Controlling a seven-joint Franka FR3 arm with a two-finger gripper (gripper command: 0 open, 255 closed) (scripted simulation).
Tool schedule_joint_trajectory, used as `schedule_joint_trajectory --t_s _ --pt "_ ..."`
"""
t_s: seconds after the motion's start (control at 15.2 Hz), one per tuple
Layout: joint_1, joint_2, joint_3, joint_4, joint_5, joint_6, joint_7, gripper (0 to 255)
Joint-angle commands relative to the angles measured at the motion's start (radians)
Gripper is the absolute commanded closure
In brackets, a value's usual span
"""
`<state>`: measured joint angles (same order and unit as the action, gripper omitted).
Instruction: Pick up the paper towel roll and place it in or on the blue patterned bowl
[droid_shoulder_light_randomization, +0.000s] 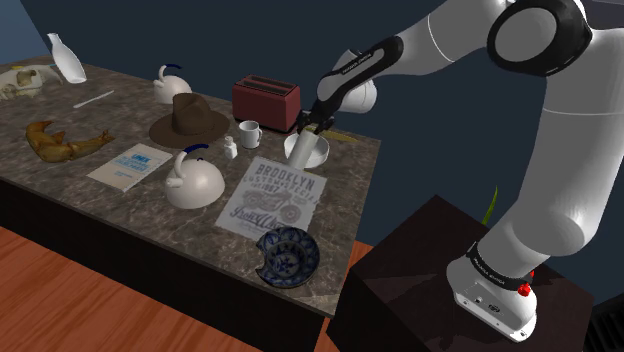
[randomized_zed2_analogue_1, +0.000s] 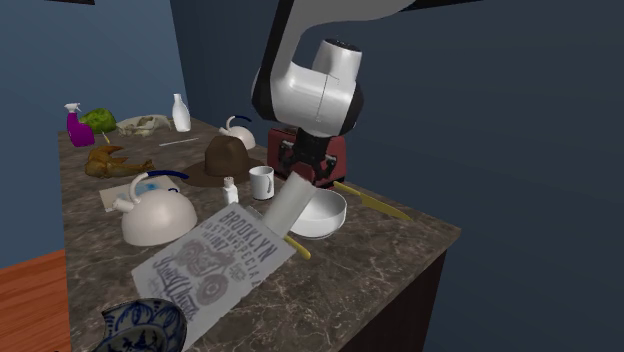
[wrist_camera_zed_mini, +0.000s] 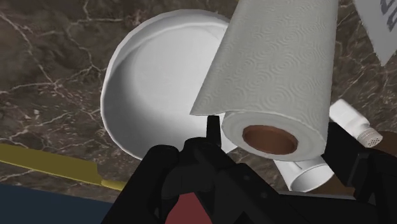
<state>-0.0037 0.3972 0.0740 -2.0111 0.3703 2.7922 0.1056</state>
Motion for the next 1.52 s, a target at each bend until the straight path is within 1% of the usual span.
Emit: schedule_joint_trajectory --t_s 0.0,0.73,1.45 --pt "0.004 -0.017 -0.007 0.005 -0.009 -0.022 0.011 255" --pt "0.020 -0.110 -0.036 0.031 -0.057 -0.139 0.068 255" --pt "0.027 -0.183 -0.052 0.082 -0.099 -0.261 0.117 255"
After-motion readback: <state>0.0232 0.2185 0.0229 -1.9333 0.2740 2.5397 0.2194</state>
